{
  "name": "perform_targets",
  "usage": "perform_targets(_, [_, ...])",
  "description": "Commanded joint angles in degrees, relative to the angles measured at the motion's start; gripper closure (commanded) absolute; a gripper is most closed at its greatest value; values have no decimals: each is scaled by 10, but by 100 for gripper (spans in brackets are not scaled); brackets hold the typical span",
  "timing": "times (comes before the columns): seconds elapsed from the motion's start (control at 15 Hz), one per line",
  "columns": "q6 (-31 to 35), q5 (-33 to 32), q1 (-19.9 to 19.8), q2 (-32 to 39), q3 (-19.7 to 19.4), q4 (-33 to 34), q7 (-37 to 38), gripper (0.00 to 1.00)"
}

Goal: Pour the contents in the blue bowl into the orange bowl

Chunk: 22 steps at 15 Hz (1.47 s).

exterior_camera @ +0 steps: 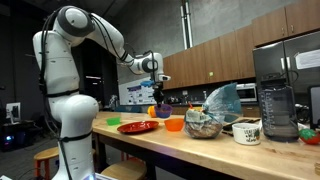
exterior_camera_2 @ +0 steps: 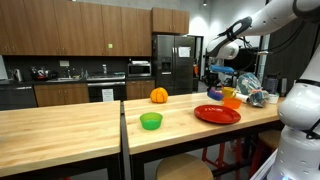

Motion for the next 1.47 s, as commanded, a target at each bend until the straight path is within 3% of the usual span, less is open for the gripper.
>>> perform_targets(0.0, [17,33,-14,-41,-15,-24,-30,99])
perform_targets(0.53, [60,102,-25,-66,-58,-59,-102,99])
perform_targets(1.4, [129,279,-20,-106,-146,-109,-275,99])
